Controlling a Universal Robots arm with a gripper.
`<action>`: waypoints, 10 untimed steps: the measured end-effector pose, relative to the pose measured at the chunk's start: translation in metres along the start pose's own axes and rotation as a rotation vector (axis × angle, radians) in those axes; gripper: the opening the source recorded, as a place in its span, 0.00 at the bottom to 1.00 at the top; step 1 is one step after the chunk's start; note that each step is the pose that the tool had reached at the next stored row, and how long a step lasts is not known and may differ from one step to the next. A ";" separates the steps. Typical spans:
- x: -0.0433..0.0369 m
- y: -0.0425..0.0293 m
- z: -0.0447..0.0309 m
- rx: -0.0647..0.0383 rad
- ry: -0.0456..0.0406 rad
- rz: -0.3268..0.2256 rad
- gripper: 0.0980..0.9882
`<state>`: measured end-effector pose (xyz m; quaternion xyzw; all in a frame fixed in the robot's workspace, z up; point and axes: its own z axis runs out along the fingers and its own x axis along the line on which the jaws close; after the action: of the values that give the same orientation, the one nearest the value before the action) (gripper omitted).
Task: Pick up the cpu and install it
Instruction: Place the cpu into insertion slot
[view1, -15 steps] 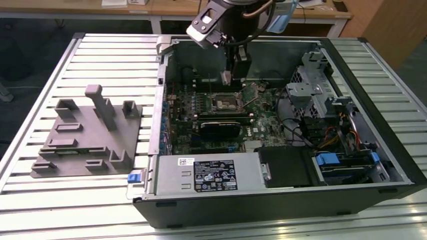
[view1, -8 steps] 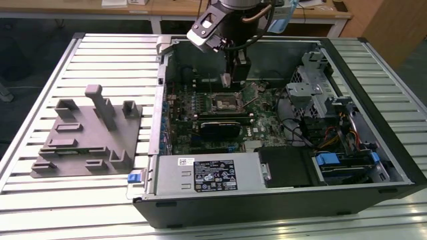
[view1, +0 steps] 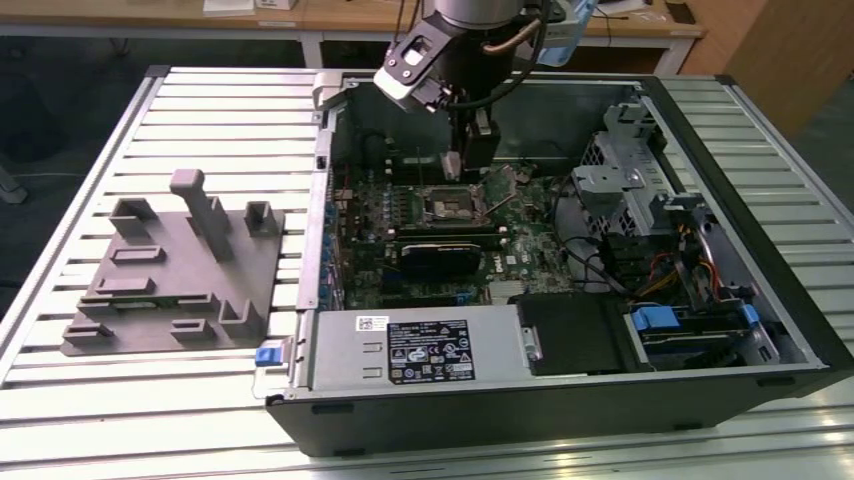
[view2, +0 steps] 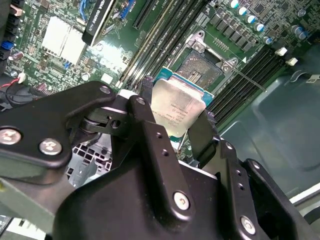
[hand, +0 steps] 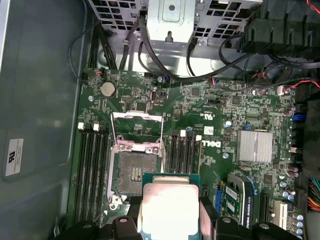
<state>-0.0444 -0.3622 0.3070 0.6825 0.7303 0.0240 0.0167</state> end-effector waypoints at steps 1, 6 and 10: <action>0.0002 0.0000 0.0005 0.000 0.0000 0.000 0.50; 0.0056 0.0001 0.0044 0.000 0.0004 0.000 0.50; 0.0165 0.0005 0.0108 0.000 -0.0002 0.001 0.50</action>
<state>-0.0443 -0.3455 0.2963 0.6827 0.7301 0.0240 0.0168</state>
